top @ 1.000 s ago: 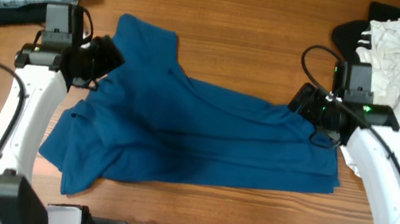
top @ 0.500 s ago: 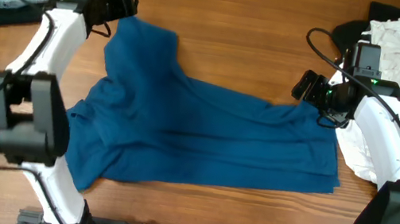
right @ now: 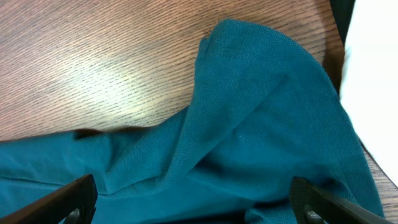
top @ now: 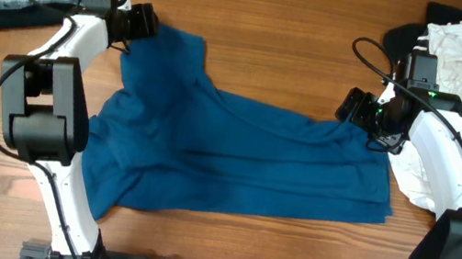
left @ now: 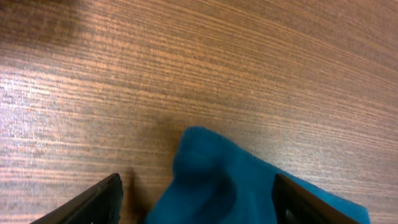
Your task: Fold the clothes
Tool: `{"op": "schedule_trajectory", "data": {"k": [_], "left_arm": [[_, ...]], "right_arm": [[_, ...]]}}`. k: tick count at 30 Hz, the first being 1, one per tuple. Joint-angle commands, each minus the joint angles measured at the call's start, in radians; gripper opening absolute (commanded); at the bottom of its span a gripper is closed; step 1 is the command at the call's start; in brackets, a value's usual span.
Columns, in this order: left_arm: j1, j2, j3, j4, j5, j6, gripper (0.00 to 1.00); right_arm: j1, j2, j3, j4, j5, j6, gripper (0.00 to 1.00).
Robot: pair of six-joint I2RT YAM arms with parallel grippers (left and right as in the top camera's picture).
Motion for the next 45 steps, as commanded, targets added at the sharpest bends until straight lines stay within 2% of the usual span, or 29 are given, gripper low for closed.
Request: {"op": "schedule_trajectory", "data": {"k": [1, 6, 8, 9, 16, 21, 24, 28, 30, 45], "left_arm": [[0.005, 0.031, 0.022, 0.019, 0.009, 0.023, 0.66], [0.005, 0.053, 0.022, 0.022, 0.036, 0.023, 0.41], [0.005, 0.061, 0.022, 0.019, 0.043, 0.022, 0.19], [0.005, 0.067, 0.022, 0.018, 0.042, 0.022, 0.04], [0.005, 0.069, 0.022, 0.017, 0.042, 0.022, 0.04], [0.005, 0.069, 0.022, 0.022, 0.041, 0.022, 0.04], [0.005, 0.069, 0.022, 0.021, 0.041, 0.022, 0.04], [0.005, 0.069, 0.022, 0.018, 0.041, 0.022, 0.04], [0.005, 0.069, 0.022, 0.014, 0.041, 0.022, 0.04], [0.005, 0.069, 0.022, 0.010, 0.041, 0.022, 0.04]], "right_arm": [[0.001, 0.009, 0.022, -0.008, -0.019, -0.010, 1.00], [0.001, 0.009, 0.022, -0.057, -0.019, 0.012, 0.99], [0.001, 0.009, 0.022, -0.105, -0.020, 0.045, 0.99], [0.001, 0.009, 0.022, -0.131, -0.034, 0.066, 1.00], [0.000, 0.021, -0.002, -0.017, -0.051, 0.068, 0.99], [0.000, 0.109, -0.002, 0.090, 0.014, 0.118, 0.99], [-0.006, 0.144, -0.002, 0.119, 0.018, 0.124, 0.95], [-0.047, 0.166, -0.002, 0.129, 0.117, 0.194, 0.91], [-0.078, 0.176, -0.002, 0.128, 0.113, 0.192, 0.86], [-0.104, 0.229, -0.002, 0.249, 0.003, 0.195, 0.82]]}}
